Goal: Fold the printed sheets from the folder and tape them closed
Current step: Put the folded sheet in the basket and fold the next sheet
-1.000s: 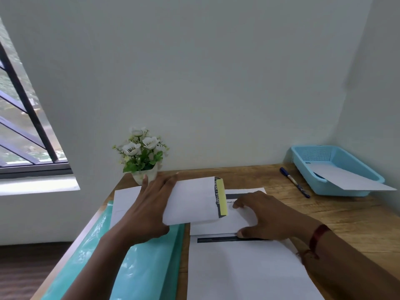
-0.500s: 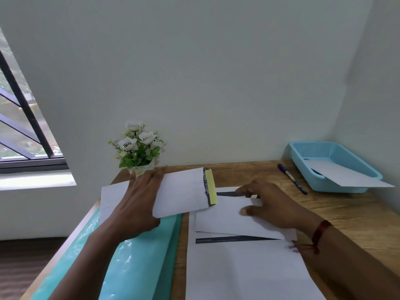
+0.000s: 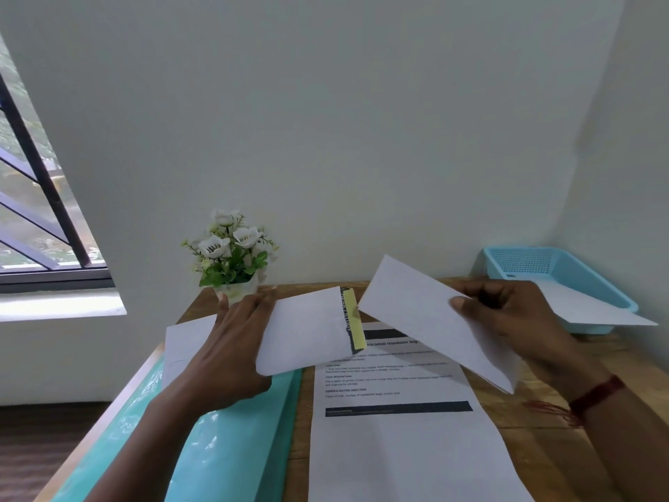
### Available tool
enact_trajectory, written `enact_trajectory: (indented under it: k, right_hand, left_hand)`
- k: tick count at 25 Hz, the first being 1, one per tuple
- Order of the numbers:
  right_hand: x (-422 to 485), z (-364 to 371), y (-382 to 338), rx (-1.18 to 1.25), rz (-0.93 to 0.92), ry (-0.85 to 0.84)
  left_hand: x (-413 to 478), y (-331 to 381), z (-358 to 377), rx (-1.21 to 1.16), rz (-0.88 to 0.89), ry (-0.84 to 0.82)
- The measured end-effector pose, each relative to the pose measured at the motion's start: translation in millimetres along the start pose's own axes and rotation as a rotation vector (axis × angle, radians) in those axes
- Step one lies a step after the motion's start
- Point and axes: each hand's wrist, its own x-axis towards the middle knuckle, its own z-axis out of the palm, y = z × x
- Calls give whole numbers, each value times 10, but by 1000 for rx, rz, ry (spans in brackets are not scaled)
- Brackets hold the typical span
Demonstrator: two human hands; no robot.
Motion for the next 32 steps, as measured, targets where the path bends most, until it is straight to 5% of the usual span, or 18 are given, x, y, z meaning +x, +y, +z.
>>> enact_trajectory:
  k: [23, 28, 32]
  right_hand:
    - [-41, 191, 49, -251, -108, -180]
    - [-76, 352, 49, -303, -208, -36]
    - [-64, 278, -15, -357, -395, 379]
  left_hand:
    - [6, 182, 102, 9, 127, -40]
    - [-1, 279, 123, -23, 145, -31]
    - [2, 273, 117, -37, 92, 13]
